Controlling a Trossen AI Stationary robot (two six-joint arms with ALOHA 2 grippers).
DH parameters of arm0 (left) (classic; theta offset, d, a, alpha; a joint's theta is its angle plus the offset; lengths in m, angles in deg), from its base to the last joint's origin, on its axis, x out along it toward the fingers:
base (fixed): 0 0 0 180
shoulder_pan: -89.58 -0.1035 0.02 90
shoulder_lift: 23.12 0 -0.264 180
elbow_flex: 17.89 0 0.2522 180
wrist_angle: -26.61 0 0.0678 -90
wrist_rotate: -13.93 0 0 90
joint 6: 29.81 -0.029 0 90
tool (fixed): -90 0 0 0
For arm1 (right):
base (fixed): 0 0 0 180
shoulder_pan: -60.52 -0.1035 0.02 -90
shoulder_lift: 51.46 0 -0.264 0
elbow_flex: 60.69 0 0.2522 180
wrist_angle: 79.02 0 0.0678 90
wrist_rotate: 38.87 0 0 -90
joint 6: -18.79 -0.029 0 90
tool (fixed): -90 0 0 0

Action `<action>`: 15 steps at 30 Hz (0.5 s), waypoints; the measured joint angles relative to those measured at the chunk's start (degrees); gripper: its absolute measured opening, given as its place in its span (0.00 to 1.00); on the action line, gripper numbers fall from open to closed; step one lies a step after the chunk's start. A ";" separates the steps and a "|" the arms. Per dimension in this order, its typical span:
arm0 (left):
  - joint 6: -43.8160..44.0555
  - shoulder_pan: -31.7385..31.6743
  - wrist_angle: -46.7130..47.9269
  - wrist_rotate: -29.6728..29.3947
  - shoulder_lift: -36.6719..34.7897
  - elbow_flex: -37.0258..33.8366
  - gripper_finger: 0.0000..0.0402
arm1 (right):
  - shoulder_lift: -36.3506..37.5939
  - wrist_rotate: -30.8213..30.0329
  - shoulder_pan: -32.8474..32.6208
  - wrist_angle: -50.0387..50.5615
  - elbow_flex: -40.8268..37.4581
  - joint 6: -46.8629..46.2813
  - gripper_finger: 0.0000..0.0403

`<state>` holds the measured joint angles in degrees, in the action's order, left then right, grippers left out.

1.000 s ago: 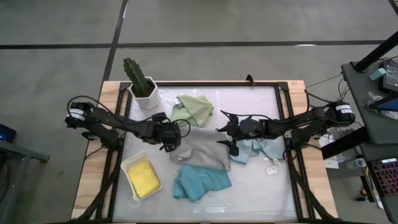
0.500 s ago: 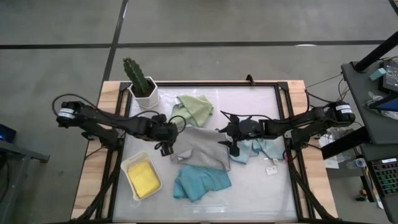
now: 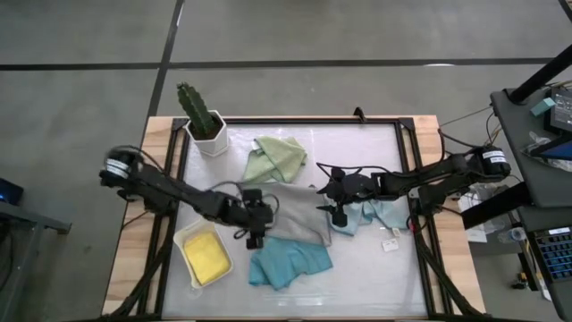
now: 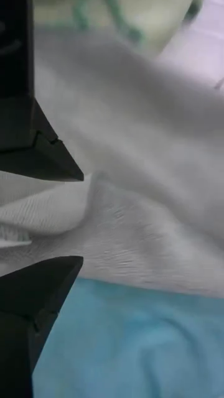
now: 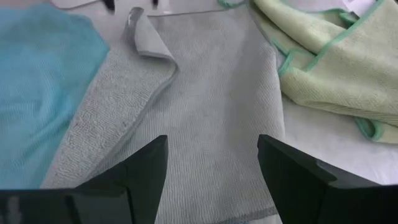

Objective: Fold microfiber towels
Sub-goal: Fold the gray microfiber towel

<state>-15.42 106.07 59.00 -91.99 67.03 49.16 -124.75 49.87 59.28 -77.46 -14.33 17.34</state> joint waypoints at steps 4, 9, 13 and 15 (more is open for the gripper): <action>-0.03 1.41 -0.11 -0.02 4.93 0.27 0.48 | 0.00 -0.02 0.02 -0.05 0.00 0.60 0.59; 0.14 1.56 -0.06 -2.56 7.33 0.27 0.47 | 0.00 0.00 0.02 0.01 0.00 0.09 0.59; -0.23 1.53 -0.17 -3.89 7.45 0.27 0.40 | 0.00 0.00 0.02 0.25 -0.01 -0.84 0.59; -0.25 1.53 -0.25 -3.91 7.45 0.27 0.34 | 0.00 0.00 0.02 0.77 -0.01 -1.89 0.59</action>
<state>-15.68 107.60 58.74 -95.91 74.48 49.43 -124.75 49.87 59.31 -76.68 -14.34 15.45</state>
